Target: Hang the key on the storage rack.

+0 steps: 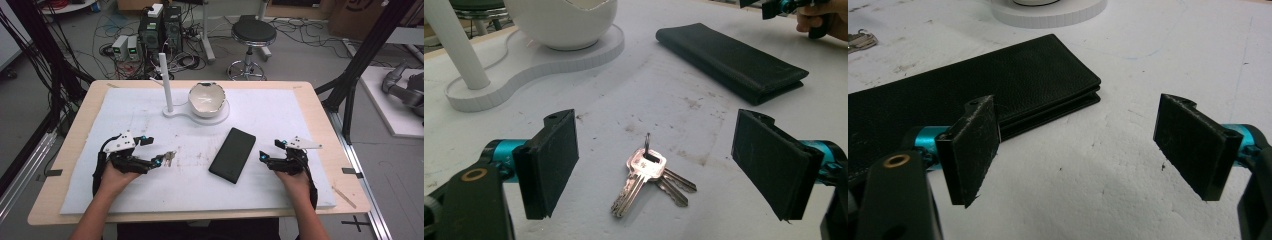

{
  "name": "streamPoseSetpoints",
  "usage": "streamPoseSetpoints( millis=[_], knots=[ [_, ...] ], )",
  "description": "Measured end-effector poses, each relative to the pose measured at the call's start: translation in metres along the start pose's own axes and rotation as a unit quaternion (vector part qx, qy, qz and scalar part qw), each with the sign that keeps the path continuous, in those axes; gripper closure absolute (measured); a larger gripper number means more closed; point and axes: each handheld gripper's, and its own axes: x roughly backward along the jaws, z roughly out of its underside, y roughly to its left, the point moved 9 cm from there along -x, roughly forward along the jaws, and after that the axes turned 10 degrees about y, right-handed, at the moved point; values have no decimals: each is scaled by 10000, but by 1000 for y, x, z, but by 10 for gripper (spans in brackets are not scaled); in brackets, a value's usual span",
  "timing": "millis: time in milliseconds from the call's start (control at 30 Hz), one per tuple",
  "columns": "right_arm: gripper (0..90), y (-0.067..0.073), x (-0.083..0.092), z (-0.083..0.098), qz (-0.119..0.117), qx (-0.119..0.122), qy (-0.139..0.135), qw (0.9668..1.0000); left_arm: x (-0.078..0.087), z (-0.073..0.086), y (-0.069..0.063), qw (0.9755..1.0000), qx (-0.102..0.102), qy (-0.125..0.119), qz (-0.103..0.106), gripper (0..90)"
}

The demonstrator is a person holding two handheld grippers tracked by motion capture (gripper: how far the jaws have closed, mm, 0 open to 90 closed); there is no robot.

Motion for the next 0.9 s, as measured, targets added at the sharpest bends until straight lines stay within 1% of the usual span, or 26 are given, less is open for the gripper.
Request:
streamPoseSetpoints(
  millis=[33,100,167,200,267,333,400,433,500,567,600,700,733,767,800,867,900],
  knots=[
    [191,0,0,0,13,-25,-5,10000,-1,0,0,10000,16,4,35,188],
    [191,-2,0,-1,38,-26,-45,10000,-1,1,0,10000,13,21,38,189],
    [191,-1,-2,-1,7,-75,-18,10000,-3,1,0,10000,27,36,63,188],
    [191,-2,-2,0,10,-40,9,10000,-4,3,-2,9999,-8,112,81,188],
    [191,-1,-4,0,1,-35,57,10000,-5,4,-3,9998,-27,155,87,188],
    [191,0,-2,-1,24,-5,28,10000,-5,4,-5,9997,-130,203,79,189],
    [191,0,-1,-1,40,-6,-4,10000,-5,2,-5,9998,-146,141,73,188],
    [191,1,1,-1,28,-44,1,10000,-5,2,-5,9998,-144,119,84,189],
    [191,2,2,-1,48,-37,-21,10000,-7,0,-5,9998,-105,79,141,189],
    [191,3,2,-1,37,-32,-23,10000,-9,-1,-4,9998,-78,89,145,191],
    [191,3,1,-2,28,-31,-24,10000,-11,-2,-4,9997,-104,181,161,191],
    [191,3,-1,-2,24,-13,5,10000,-20,-9,-3,9990,-220,393,72,199],
    [191,3,-3,-2,20,-5,24,10000,-23,-11,-3,9988,-218,443,34,200],
    [191,3,-3,-2,-2,-6,55,10000,-28,-12,-3,9988,-187,458,68,205],
    [191,3,-4,-2,9,8,38,10000,-32,-12,-3,9987,-161,484,96,224],
    [191,3,-5,-2,-3,9,61,10000,-42,-10,-1,9979,-120,625,141,284],
    [191,3,-5,-2,-4,8,73,10000,-47,-8,0,9974,-140,698,145,320]
  ],
)
